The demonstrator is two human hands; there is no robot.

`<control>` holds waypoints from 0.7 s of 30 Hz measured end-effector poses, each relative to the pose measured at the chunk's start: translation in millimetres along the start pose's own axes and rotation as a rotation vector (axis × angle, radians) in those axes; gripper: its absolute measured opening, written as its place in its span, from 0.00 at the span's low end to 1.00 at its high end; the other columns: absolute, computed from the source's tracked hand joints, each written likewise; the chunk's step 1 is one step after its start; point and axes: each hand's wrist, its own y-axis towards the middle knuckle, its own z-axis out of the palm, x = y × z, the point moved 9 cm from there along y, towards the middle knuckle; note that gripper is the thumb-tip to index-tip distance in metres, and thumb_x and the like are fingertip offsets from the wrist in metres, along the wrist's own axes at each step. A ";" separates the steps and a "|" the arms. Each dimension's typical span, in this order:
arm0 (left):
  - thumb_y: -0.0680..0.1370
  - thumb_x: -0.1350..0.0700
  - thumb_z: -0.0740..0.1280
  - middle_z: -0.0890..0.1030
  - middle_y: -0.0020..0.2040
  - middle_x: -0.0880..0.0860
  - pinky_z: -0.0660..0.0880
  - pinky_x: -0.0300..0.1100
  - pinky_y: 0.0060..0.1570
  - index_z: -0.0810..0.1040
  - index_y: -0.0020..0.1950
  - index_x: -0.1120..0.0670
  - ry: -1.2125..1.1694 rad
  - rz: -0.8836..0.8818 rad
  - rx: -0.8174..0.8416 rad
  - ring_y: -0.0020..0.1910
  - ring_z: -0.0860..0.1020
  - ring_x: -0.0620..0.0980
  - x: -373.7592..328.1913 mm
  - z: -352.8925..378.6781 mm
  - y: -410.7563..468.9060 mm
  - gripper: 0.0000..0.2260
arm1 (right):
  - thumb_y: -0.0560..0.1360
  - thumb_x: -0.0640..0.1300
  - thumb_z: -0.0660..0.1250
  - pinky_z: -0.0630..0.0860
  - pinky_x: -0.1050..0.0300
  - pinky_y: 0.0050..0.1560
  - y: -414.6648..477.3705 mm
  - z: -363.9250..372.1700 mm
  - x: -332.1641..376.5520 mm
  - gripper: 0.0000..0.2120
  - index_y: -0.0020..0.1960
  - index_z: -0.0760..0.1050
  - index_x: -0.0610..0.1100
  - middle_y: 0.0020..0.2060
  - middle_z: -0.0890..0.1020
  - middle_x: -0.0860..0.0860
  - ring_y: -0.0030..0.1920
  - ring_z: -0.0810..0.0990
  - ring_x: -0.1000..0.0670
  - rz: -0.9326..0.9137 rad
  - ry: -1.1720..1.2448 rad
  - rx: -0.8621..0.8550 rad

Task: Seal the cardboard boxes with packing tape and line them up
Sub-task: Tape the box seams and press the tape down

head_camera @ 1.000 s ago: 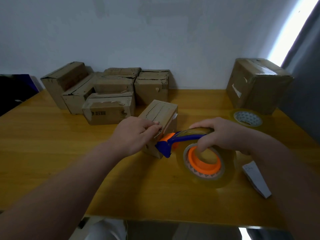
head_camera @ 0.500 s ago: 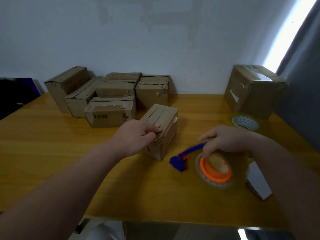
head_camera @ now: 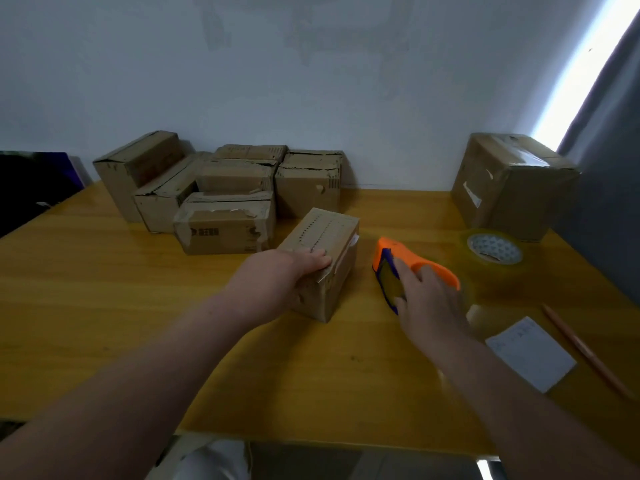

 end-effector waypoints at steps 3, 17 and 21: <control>0.82 0.55 0.58 0.66 0.73 0.41 0.71 0.48 0.63 0.61 0.74 0.39 0.045 0.034 -0.054 0.69 0.68 0.45 -9.4 -7.8 -2.4 0.22 | 0.78 0.46 0.64 0.69 0.53 0.58 -3.0 2.3 4.3 0.32 0.77 0.53 0.50 0.61 0.68 0.48 0.59 0.70 0.47 0.034 -0.057 -0.036; 0.82 0.53 0.54 0.62 0.75 0.42 0.70 0.44 0.64 0.56 0.77 0.44 0.076 0.058 -0.112 0.72 0.63 0.42 -18.0 -9.4 -12.3 0.22 | 0.76 0.35 0.64 0.67 0.61 0.64 -38.7 46.5 110.8 0.49 0.74 0.26 0.55 0.78 0.46 0.54 0.74 0.60 0.50 -0.100 0.850 0.404; 0.82 0.54 0.56 0.60 0.76 0.42 0.70 0.44 0.65 0.55 0.77 0.44 0.091 0.056 -0.086 0.73 0.62 0.41 -16.4 -8.4 -12.3 0.24 | 0.76 0.36 0.63 0.67 0.61 0.63 -41.6 54.4 104.8 0.49 0.74 0.26 0.54 0.78 0.45 0.53 0.73 0.63 0.47 -0.138 0.671 0.410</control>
